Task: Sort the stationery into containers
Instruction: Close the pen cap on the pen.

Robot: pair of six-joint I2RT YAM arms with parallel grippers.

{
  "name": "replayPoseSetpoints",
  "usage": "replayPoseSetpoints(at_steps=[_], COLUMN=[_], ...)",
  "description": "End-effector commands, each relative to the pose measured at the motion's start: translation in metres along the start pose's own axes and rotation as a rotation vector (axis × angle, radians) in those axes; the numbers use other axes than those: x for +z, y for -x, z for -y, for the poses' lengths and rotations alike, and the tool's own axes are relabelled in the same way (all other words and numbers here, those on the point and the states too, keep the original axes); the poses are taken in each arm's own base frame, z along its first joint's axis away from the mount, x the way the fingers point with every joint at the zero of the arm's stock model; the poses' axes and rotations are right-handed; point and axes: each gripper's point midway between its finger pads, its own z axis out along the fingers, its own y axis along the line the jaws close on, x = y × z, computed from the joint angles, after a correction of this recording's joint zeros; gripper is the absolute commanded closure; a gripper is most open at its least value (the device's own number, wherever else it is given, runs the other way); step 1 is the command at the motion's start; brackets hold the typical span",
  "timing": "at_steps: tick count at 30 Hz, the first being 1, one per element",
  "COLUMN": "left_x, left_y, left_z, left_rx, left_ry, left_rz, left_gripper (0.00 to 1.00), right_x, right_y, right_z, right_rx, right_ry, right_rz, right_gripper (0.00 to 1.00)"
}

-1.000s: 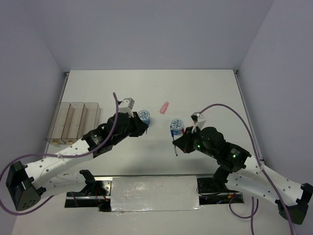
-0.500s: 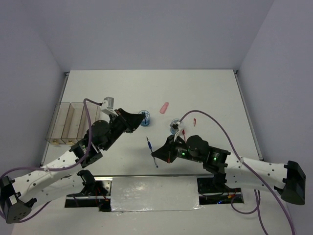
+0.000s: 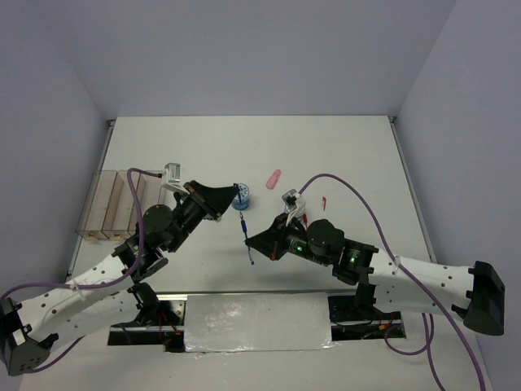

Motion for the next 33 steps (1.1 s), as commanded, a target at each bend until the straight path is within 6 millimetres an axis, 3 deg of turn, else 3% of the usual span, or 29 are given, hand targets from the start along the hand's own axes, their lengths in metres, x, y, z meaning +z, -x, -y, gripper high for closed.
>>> replayPoseSetpoints(at_steps=[1,33], left_x=[0.001,0.004], left_y=[0.014,-0.004], left_z=[0.013,0.007], left_rx=[-0.036,-0.075], left_ry=[-0.043,-0.042], left_rz=[0.053,-0.004], left_gripper=[1.00,1.00], right_x=[0.004,0.008], right_y=[0.032,0.055], right_z=[-0.025,-0.021], right_rx=[-0.026,-0.126], right_ry=[0.055,-0.022], right_rz=[0.092,0.145], right_gripper=[1.00,1.00])
